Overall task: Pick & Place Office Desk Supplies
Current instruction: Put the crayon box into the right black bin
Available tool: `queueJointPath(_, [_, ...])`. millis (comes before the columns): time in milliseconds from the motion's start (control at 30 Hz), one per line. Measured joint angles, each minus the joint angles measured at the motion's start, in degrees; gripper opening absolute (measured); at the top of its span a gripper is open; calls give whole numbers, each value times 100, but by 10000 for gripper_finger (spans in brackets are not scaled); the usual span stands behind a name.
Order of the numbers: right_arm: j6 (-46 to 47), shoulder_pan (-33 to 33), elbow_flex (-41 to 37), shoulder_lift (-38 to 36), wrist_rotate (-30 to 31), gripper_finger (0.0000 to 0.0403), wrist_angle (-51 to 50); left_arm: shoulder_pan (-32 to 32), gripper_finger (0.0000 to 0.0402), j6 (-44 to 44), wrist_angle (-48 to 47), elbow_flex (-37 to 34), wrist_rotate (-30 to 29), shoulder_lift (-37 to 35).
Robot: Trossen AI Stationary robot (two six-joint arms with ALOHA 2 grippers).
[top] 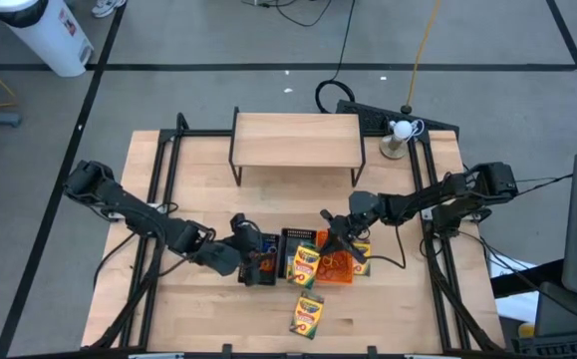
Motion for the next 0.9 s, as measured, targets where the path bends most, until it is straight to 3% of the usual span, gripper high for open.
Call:
queueJointPath(467, [46,-182,0,0,53,11,169,26,230,80,39,0,42,0])
queueJointPath(900, [107,-184,2,-2,232,141,710,24,230,326,39,0,46,0])
